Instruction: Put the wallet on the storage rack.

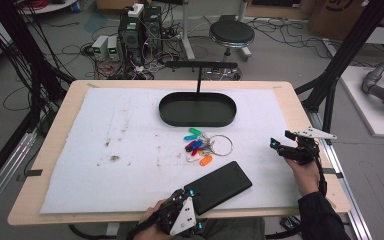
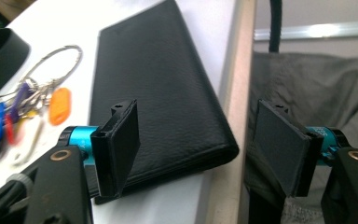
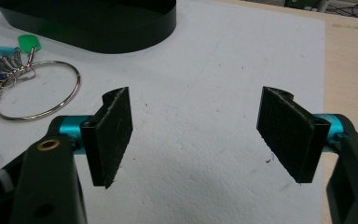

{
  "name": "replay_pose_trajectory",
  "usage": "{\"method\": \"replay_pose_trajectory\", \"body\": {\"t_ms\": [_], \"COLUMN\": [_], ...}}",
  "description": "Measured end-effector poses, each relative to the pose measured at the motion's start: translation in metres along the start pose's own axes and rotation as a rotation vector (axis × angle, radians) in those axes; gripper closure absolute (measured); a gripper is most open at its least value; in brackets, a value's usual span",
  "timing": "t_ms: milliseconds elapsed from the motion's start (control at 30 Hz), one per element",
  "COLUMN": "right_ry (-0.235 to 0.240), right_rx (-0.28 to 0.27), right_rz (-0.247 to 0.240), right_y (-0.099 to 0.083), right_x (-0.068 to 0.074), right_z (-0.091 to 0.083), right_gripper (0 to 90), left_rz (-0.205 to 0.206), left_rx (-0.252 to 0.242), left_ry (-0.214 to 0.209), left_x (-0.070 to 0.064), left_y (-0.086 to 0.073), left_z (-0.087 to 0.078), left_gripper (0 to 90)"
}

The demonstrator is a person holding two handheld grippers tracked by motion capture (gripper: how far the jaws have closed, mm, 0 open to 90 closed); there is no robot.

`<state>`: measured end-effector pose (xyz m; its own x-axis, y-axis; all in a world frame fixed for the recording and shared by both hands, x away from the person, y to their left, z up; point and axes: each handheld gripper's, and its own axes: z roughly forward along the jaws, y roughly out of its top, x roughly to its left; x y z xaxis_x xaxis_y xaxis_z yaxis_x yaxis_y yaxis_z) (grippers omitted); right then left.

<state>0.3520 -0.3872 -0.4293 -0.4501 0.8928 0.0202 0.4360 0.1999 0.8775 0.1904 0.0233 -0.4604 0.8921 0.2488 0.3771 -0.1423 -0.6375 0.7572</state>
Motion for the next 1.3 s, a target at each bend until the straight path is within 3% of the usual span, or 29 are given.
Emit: {"method": "replay_pose_trajectory", "body": {"t_ms": [67, 100, 167, 267, 367, 500, 533, 567, 600, 700, 767, 900, 933, 1033, 1133, 1300], "right_ry": [0.0, 0.0, 0.0, 0.0, -0.002, 0.01, 0.025, 0.037, 0.037, 0.07, 0.093, 0.174, 0.174, 0.254, 0.372, 0.502], "right_rx": [0.0, -0.003, -0.002, -0.003, -0.008, -0.017, -0.034, -0.044, -0.044, -0.075, -0.088, -0.116, -0.116, -0.121, -0.092, -0.039], "right_rz": [-0.002, -0.004, -0.005, -0.007, -0.009, -0.007, -0.013, -0.011, -0.011, -0.029, -0.042, -0.082, -0.082, -0.118, -0.162, -0.205], "right_y": [0.0, 0.0, 0.0, 0.0, 0.0, 0.001, 0.002, 0.002, 0.002, 0.003, 0.003, 0.004, 0.004, 0.005, 0.005, 0.004], "right_x": [0.0, 0.0, 0.0, 0.0, 0.001, 0.002, 0.002, 0.002, 0.002, 0.005, 0.007, 0.012, 0.012, 0.016, 0.025, 0.036], "right_z": [0.0, 0.0, 0.0, 0.0, 0.0, -0.002, -0.004, -0.005, -0.005, -0.008, -0.008, -0.01, -0.01, -0.01, -0.005, 0.005], "right_gripper": [27.0, 27.0, 27.0, 27.0, 27.0, 28.1, 29.7, 30.6, 30.6, 30.9, 30.9, 30.9, 30.9, 30.9, 31.0, 31.7], "left_rz": [0.015, 0.019, 0.006, 0.025, -0.002, -0.077, -0.106, -0.176, -0.176, -0.273, -0.308, -0.34, -0.349, -0.381, -0.406, -0.429], "left_rx": [0.018, 0.015, 0.014, 0.004, -0.016, -0.066, -0.083, -0.13, -0.13, -0.207, -0.232, -0.257, -0.262, -0.282, -0.297, -0.311], "left_ry": [-0.01, 0.001, -0.02, -0.033, -0.048, -0.063, -0.064, -0.062, -0.062, -0.051, -0.05, -0.05, -0.049, -0.045, -0.04, -0.041], "left_x": [0.0, 0.001, 0.005, 0.007, 0.011, 0.023, 0.027, 0.036, 0.036, 0.052, 0.058, 0.066, 0.069, 0.076, 0.082, 0.088], "left_y": [-0.001, -0.002, -0.002, 0.001, 0.004, 0.007, 0.007, 0.005, 0.005, -0.001, -0.004, -0.007, -0.008, -0.011, -0.014, -0.018], "left_z": [0.003, 0.002, 0.002, -0.003, -0.008, -0.016, -0.019, -0.025, -0.025, -0.033, -0.036, -0.038, -0.039, -0.04, -0.04, -0.041], "left_gripper": [37.4, 46.1, 48.5, 63.8, 70.2, 73.2, 74.7, 75.3, 75.7, 76.7, 77.1, 77.6, 77.6, 77.7, 77.8, 77.8]}}
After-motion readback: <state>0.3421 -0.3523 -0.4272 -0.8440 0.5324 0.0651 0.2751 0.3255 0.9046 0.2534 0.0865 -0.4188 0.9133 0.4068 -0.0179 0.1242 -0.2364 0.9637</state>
